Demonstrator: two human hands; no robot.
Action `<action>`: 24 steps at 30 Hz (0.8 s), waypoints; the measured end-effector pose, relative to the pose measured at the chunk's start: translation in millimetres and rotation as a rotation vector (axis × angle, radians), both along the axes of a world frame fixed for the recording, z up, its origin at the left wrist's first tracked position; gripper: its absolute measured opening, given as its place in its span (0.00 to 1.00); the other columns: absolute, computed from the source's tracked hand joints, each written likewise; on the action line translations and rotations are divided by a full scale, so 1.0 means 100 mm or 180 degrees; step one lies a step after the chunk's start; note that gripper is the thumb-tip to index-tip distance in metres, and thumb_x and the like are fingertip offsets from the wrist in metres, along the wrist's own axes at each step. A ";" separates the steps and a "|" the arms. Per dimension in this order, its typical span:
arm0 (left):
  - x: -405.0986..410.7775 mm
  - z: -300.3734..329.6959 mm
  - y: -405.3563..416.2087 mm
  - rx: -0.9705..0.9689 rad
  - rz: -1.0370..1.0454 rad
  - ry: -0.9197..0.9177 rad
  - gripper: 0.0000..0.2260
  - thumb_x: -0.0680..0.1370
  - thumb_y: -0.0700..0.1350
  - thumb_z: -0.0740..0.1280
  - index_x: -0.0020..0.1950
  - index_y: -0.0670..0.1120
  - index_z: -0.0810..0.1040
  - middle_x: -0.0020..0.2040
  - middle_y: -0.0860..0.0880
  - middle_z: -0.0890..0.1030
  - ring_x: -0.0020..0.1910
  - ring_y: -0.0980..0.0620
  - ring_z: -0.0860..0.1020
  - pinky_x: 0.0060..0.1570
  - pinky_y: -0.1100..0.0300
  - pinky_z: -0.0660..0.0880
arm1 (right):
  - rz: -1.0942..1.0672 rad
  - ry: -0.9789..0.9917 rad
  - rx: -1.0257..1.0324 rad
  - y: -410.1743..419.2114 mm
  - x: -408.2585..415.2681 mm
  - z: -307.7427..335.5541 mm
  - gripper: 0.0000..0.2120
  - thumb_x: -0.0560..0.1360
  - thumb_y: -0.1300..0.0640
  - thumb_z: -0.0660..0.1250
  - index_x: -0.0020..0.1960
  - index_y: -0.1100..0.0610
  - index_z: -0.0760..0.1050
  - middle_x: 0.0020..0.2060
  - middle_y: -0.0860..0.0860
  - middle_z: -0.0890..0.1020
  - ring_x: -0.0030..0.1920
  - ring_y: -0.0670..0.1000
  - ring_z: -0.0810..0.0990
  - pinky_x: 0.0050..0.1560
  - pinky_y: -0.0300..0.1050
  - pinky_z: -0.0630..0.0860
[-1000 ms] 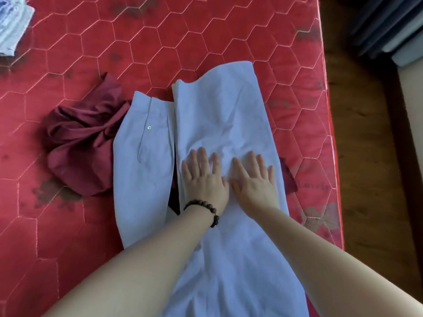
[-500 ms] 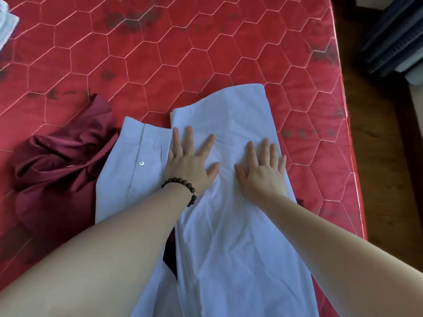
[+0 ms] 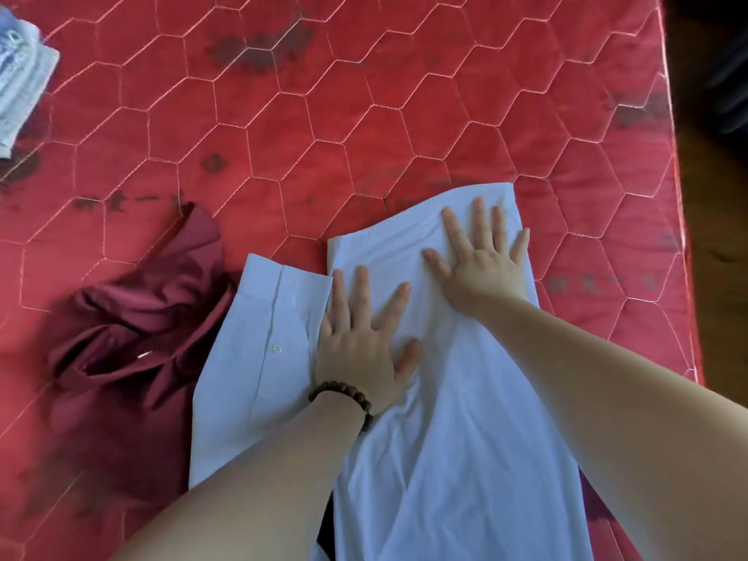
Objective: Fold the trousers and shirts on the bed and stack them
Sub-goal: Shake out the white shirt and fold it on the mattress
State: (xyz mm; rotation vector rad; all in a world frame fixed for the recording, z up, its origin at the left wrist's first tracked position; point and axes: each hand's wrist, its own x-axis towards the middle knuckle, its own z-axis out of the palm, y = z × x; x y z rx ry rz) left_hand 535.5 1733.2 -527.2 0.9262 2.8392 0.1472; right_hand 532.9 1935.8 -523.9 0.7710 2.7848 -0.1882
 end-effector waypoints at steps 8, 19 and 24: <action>-0.03 -0.04 0.00 -0.0115 -0.0012 -0.0039 0.32 0.74 0.68 0.46 0.77 0.62 0.44 0.79 0.43 0.43 0.76 0.38 0.38 0.70 0.43 0.56 | 0.0013 -0.0432 -0.0240 -0.03 0.01 0.17 0.34 0.75 0.29 0.40 0.76 0.40 0.35 0.77 0.52 0.34 0.76 0.56 0.32 0.73 0.65 0.35; 0.44 0.28 -0.17 -0.0603 -0.0577 -0.0561 0.34 0.74 0.68 0.50 0.76 0.61 0.42 0.79 0.43 0.39 0.76 0.39 0.37 0.70 0.36 0.38 | -0.0014 0.0320 -0.0321 -1.20 1.97 0.10 0.31 0.77 0.37 0.42 0.78 0.44 0.43 0.79 0.53 0.44 0.77 0.52 0.37 0.74 0.61 0.35; 1.50 0.49 -0.28 -0.0909 -0.0836 -0.0408 0.29 0.80 0.51 0.50 0.79 0.49 0.41 0.79 0.43 0.40 0.77 0.43 0.37 0.72 0.40 0.34 | -0.0070 0.0242 -0.0356 -1.52 2.52 0.17 0.30 0.80 0.40 0.44 0.78 0.46 0.40 0.78 0.49 0.41 0.76 0.50 0.32 0.73 0.61 0.31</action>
